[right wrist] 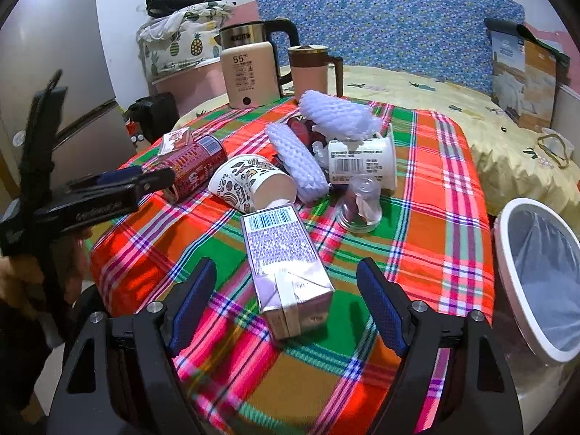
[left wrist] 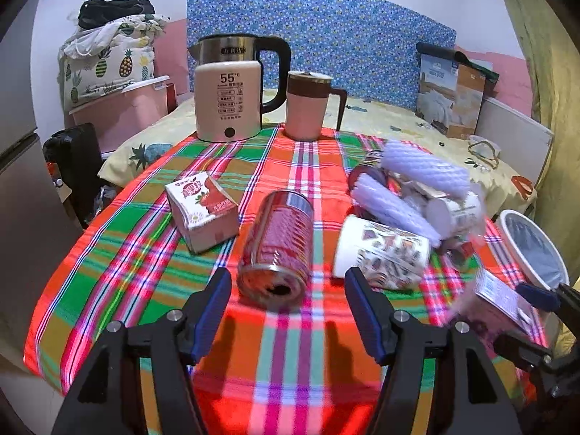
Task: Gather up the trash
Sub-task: 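Grasp the red soda can with left tool while right tool grasps purple carton, then carry can and carton to the bin and release both into it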
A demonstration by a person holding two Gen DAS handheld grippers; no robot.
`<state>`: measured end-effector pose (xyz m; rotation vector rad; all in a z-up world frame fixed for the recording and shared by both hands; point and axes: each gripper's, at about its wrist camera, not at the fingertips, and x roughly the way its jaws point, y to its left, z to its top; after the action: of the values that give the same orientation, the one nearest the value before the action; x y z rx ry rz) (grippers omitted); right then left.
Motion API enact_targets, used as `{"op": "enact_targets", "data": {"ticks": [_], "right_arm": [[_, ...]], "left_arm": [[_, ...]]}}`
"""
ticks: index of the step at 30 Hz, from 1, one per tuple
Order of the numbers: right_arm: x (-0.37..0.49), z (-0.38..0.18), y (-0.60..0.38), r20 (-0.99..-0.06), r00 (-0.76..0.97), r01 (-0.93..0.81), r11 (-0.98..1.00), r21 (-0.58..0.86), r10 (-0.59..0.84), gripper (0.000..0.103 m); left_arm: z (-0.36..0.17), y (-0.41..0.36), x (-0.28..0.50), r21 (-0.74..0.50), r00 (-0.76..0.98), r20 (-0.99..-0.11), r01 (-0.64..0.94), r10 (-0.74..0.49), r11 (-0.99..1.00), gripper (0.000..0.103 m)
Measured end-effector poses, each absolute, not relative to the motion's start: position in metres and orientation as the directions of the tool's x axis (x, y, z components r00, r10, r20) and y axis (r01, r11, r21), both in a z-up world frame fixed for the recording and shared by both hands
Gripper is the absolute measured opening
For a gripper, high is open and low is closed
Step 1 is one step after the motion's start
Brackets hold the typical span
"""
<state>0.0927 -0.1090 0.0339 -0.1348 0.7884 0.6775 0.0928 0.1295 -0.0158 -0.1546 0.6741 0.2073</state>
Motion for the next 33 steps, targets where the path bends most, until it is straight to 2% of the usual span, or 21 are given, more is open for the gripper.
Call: {"op": "enact_targets", "data": {"ticks": [3,4,6,8,10,11,33], "right_arm": [[0.094,0.032,-0.108,-0.7,0.503,-0.609,0.782,0.13,0.507,0.062],[0.094,0.031,-0.108,-0.704,0.497,-0.608,0.782,0.133,0.507,0.06],[0.094,0.029,-0.11,-0.709,0.491,-0.605,0.784,0.14,0.505,0.046],[0.095,0.029,-0.108,-0.714,0.493,-0.601,0.788,0.134,0.498,0.04],[0.094,0.03,-0.11,-0.712,0.498,-0.594,0.793,0.136,0.495,0.04],[0.095,0.03,-0.111,-0.711,0.5,-0.591,0.795,0.137,0.495,0.04],[0.089,0.045,-0.159,-0.656,0.567,-0.492,0.844,0.214,0.498,0.039]], "left_arm": [[-0.021,0.135,0.103,-0.075,0.751,-0.647,-0.23,0.128,0.97,0.067],[-0.024,0.136,0.106,-0.069,0.745,-0.655,-0.23,0.13,0.971,0.067],[-0.027,0.138,0.11,-0.071,0.741,-0.661,-0.22,0.119,0.973,0.067],[-0.031,0.14,0.113,-0.082,0.731,-0.674,-0.22,0.108,0.972,0.067],[-0.035,0.143,0.115,-0.089,0.722,-0.684,-0.228,0.107,0.97,0.062],[-0.037,0.143,0.116,-0.094,0.717,-0.689,-0.232,0.105,0.968,0.056],[-0.011,0.121,0.075,-0.104,0.756,-0.642,-0.25,0.127,0.962,0.055]]}}
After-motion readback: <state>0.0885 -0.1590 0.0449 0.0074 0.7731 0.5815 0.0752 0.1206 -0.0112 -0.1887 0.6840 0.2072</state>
